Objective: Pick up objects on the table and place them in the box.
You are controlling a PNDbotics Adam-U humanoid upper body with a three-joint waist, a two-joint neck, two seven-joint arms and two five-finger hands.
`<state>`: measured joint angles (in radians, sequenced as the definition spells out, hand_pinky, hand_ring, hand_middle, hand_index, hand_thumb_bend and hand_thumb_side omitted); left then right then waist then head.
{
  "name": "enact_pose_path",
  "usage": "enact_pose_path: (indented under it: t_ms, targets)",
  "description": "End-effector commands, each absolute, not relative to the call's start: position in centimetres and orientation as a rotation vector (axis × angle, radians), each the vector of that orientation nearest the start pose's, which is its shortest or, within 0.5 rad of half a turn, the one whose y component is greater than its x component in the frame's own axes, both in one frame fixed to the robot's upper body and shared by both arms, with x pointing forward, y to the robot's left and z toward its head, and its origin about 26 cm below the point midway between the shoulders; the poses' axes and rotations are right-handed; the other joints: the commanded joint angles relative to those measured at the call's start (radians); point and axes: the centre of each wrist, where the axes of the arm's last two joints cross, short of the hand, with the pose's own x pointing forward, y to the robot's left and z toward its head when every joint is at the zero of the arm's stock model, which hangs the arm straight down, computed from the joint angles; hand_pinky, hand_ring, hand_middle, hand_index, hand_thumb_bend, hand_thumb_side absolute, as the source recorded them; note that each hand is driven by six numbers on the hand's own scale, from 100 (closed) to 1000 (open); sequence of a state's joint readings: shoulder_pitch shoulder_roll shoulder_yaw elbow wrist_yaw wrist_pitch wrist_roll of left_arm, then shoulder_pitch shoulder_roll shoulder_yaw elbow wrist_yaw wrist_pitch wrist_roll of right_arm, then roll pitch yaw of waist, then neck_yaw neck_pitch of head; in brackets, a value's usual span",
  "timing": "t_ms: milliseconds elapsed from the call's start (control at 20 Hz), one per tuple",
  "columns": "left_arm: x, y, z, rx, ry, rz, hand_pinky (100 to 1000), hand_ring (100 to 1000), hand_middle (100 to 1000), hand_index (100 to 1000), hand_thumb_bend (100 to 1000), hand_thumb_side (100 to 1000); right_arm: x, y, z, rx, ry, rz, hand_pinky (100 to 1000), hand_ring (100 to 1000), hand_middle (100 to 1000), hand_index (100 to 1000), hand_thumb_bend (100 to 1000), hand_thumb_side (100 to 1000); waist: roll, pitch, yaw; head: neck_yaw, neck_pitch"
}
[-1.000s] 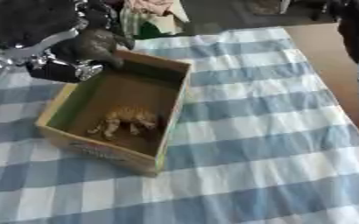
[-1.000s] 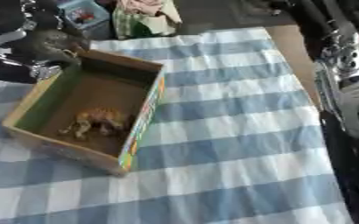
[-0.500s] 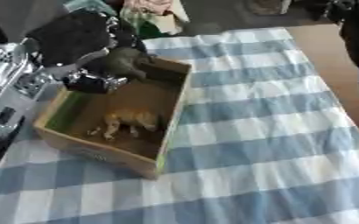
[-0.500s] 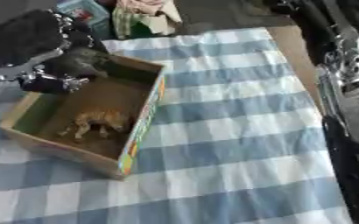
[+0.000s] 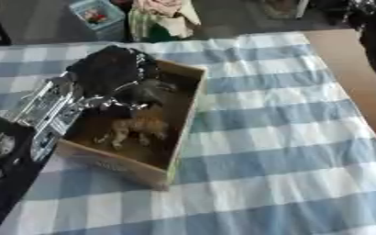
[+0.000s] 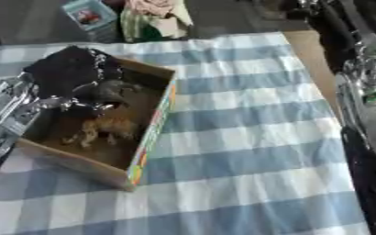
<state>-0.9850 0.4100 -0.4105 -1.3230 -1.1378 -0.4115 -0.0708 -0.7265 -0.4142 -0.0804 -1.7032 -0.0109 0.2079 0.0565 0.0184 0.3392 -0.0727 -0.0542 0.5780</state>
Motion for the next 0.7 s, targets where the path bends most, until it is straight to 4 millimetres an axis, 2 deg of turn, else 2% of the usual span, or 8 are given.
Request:
enact_pose_path:
  t_ms: [50, 100, 250, 550, 600, 650, 700]
  targets:
    - [43.4, 15.7, 25.4, -1.269, 2.049, 2.051, 369, 413, 392, 504, 100, 161, 36.4, -27.2, 30.7, -0.271, -2.238, 0.380, 808, 735, 531, 811, 100, 712, -0.003, -0.020, -0.001, 0.006, -0.012]
    - [43.6, 15.8, 24.9, -1.281, 2.010, 2.103, 408, 461, 432, 547, 160, 174, 36.4, -27.3, 30.6, -0.273, -2.237, 0.378, 808, 735, 531, 811, 100, 712, -0.003, -0.021, 0.000, 0.006, -0.012]
    - [43.9, 16.1, 24.0, -1.311, 1.908, 2.210, 480, 540, 520, 648, 244, 221, 36.4, -27.5, 30.5, -0.278, -2.234, 0.370, 808, 735, 531, 811, 100, 717, -0.002, -0.023, 0.002, 0.001, -0.008]
    - [43.3, 16.0, 24.8, -1.310, 1.841, 2.304, 485, 547, 529, 656, 250, 225, 36.3, -27.5, 30.5, -0.280, -2.231, 0.366, 808, 735, 531, 811, 100, 717, -0.002, -0.025, 0.005, -0.002, -0.005]
    - [43.3, 16.3, 24.8, -1.314, 1.833, 2.325, 604, 763, 767, 881, 377, 508, 36.3, -27.6, 30.4, -0.281, -2.229, 0.364, 808, 735, 531, 811, 100, 716, -0.002, -0.027, 0.008, -0.005, -0.004]
    - [43.2, 16.4, 24.9, -1.305, 1.827, 2.342, 604, 763, 767, 881, 377, 508, 36.3, -27.6, 30.3, -0.282, -2.228, 0.362, 808, 735, 531, 811, 100, 716, -0.003, -0.030, 0.011, -0.006, -0.003]
    - [43.0, 16.6, 25.1, -1.298, 1.823, 2.356, 649, 808, 800, 906, 472, 728, 36.3, -27.6, 30.3, -0.281, -2.227, 0.361, 807, 735, 531, 811, 100, 715, -0.003, -0.031, 0.012, -0.007, -0.002]
